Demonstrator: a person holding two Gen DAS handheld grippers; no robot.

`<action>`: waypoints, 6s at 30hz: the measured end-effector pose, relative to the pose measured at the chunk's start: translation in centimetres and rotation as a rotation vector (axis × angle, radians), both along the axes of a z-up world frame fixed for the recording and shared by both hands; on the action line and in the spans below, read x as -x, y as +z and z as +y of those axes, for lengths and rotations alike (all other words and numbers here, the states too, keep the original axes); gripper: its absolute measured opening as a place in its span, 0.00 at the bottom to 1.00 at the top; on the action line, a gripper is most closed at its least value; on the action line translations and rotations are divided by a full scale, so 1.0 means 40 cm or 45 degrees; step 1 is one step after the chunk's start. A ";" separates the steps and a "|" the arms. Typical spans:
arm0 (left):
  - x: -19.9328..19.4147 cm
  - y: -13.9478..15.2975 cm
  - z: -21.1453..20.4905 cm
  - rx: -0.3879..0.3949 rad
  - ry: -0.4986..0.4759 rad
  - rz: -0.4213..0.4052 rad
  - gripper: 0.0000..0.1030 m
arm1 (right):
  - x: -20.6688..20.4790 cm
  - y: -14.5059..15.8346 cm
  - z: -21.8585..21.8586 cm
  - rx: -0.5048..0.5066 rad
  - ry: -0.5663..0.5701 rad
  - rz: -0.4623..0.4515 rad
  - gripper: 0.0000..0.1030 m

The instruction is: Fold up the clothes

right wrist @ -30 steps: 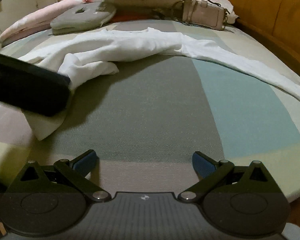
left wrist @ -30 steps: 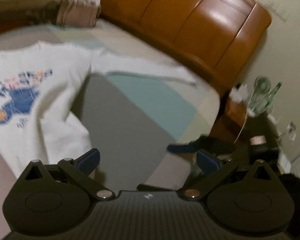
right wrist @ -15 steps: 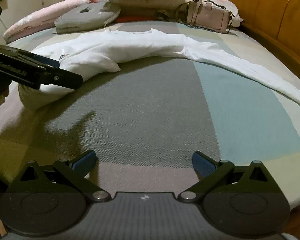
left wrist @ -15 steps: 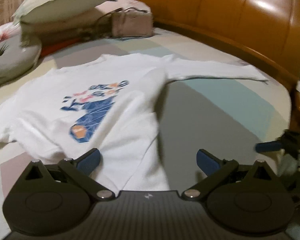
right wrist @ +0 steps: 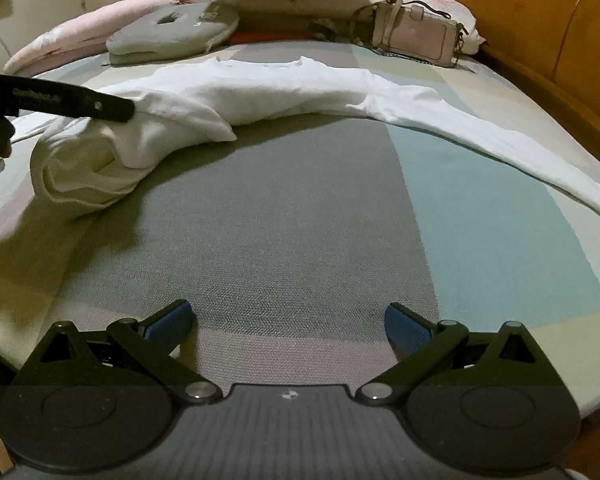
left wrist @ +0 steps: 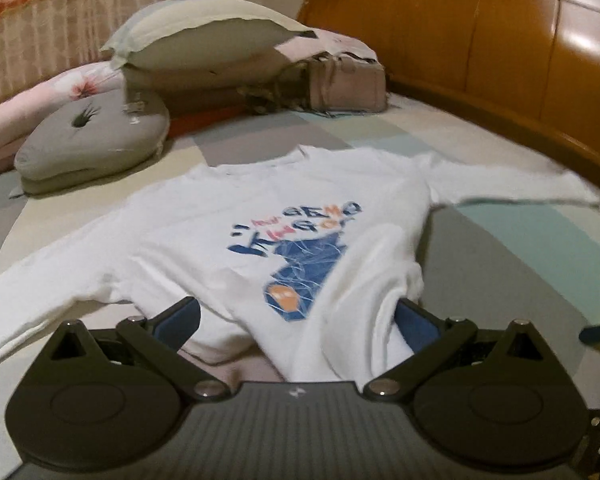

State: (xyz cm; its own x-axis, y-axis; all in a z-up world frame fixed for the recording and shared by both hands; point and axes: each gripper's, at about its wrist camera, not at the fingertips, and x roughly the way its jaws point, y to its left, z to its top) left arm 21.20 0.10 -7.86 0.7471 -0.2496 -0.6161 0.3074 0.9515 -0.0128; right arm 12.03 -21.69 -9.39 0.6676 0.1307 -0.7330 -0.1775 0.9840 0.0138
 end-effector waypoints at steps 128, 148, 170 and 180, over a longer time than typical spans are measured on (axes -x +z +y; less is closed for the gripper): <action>-0.099 -0.044 0.180 0.197 0.216 0.223 0.99 | -0.335 -0.036 0.300 0.683 0.726 -0.337 0.52; -0.105 -0.050 0.175 0.178 0.203 0.239 0.99 | -0.374 0.072 0.247 0.306 0.686 -0.298 0.51; -0.104 -0.036 0.201 0.241 0.225 0.227 0.99 | -0.222 0.130 0.230 0.113 0.806 -0.096 0.13; -0.099 -0.029 0.215 0.269 0.251 0.225 0.99 | -0.028 0.135 0.322 0.200 1.030 -0.006 0.12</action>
State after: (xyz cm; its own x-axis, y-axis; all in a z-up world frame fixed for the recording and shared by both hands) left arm 25.15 8.71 -9.02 0.6799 -0.2469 -0.6905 0.0932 0.9631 -0.2526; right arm 13.16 -8.81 -3.99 0.4143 0.4689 -0.7801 -0.8322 0.5422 -0.1161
